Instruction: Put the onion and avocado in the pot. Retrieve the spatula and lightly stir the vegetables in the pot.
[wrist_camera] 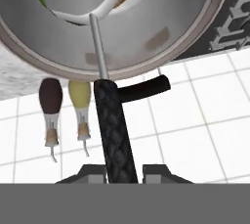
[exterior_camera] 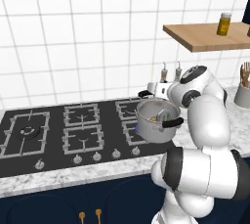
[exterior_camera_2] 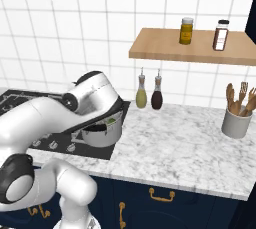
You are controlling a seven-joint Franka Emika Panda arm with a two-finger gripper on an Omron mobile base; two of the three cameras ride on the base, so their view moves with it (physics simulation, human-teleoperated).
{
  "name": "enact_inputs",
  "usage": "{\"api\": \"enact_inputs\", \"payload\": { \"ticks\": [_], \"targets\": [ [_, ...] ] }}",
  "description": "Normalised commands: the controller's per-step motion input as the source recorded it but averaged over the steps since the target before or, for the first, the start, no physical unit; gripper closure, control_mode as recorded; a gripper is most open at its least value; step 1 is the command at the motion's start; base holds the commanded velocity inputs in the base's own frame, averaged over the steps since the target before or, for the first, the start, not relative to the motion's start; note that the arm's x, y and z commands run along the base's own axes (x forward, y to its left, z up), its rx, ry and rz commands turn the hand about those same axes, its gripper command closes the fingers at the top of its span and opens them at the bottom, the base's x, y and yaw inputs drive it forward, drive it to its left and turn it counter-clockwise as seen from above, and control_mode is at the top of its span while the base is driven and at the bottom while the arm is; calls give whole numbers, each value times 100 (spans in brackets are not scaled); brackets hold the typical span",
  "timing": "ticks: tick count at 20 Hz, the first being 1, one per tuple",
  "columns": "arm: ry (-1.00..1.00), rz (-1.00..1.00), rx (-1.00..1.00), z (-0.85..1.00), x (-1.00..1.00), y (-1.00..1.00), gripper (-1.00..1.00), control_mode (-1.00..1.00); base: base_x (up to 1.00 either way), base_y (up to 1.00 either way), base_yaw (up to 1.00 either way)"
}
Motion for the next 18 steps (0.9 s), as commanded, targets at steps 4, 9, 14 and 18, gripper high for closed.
{"api": "enact_inputs", "payload": {
  "ticks": [4,9,14,18],
  "targets": [
    [-18,1,-3,-78,36,-2,100,-100,0,0,0],
    [-23,4,-2,-73,31,0,100,-100,0,0,0],
    [-25,1,4,-16,0,6,100,-100,0,0,0],
    [-19,0,14,-5,-23,6,100,-100,0,0,0]
  ]
}}
